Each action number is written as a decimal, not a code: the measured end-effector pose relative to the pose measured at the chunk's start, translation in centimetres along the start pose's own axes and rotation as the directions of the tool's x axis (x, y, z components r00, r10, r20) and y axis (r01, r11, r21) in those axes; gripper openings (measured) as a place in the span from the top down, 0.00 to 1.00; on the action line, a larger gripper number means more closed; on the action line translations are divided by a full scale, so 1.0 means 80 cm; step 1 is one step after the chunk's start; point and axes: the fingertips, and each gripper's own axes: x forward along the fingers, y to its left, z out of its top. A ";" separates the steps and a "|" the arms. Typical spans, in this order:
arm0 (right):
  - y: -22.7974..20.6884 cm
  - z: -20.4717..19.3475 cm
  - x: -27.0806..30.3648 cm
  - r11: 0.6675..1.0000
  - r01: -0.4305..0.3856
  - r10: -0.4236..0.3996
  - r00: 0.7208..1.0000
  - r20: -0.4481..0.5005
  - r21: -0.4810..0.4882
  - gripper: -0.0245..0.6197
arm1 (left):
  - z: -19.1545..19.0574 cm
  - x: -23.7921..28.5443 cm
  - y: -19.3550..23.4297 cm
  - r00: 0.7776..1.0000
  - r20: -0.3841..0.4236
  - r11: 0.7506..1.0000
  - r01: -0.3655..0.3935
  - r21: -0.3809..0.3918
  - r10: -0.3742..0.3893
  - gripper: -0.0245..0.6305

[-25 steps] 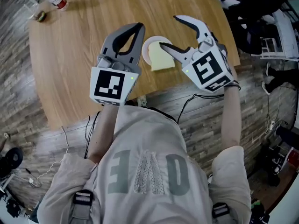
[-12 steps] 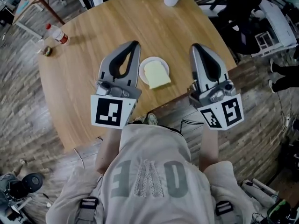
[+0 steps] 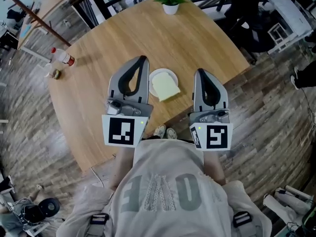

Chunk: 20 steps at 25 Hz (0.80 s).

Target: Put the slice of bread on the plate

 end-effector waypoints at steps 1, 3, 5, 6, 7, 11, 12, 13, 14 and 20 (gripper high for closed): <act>0.001 0.000 0.000 1.000 -0.001 0.001 1.000 0.000 -0.011 0.94 | 0.002 0.000 -0.002 1.000 0.004 1.000 0.002 0.004 -0.002 0.95; 0.002 -0.001 -0.001 1.000 -0.006 0.007 1.000 0.002 -0.023 0.94 | 0.005 -0.001 -0.007 1.000 0.013 1.000 0.004 0.011 -0.004 0.95; 0.003 -0.002 -0.002 0.999 -0.012 0.012 1.000 0.004 -0.036 0.94 | 0.008 -0.001 -0.010 1.000 0.021 1.000 0.003 0.017 -0.004 0.95; 0.003 -0.002 -0.002 0.999 -0.015 0.015 1.000 0.004 -0.039 0.94 | 0.009 -0.001 -0.011 1.000 0.023 1.000 0.002 0.020 -0.003 0.95; 0.004 -0.002 -0.001 0.999 -0.019 0.019 1.000 0.005 -0.040 0.94 | 0.011 -0.001 -0.011 1.000 0.025 1.000 0.001 0.024 -0.002 0.95; 0.010 0.012 0.004 0.999 -0.041 0.042 0.998 0.043 -0.035 0.94 | 0.014 -0.003 -0.012 1.000 0.022 0.999 -0.007 0.034 0.006 0.95; 0.012 0.015 0.004 0.998 -0.044 0.046 0.998 0.054 -0.036 0.94 | 0.013 -0.004 -0.014 1.000 0.020 0.999 -0.009 0.036 0.009 0.95; 0.013 0.017 0.005 0.998 -0.046 0.049 0.997 0.057 -0.039 0.94 | 0.013 -0.005 -0.015 1.000 0.019 0.999 -0.012 0.037 0.011 0.95; 0.014 0.018 0.005 0.998 -0.050 0.052 0.997 0.056 -0.039 0.94 | 0.014 -0.006 -0.016 1.000 0.019 0.999 -0.015 0.039 0.014 0.95; 0.015 0.016 0.007 0.997 -0.065 0.066 0.997 0.030 -0.033 0.94 | 0.017 -0.008 -0.016 1.000 0.011 0.999 -0.022 0.044 0.022 0.95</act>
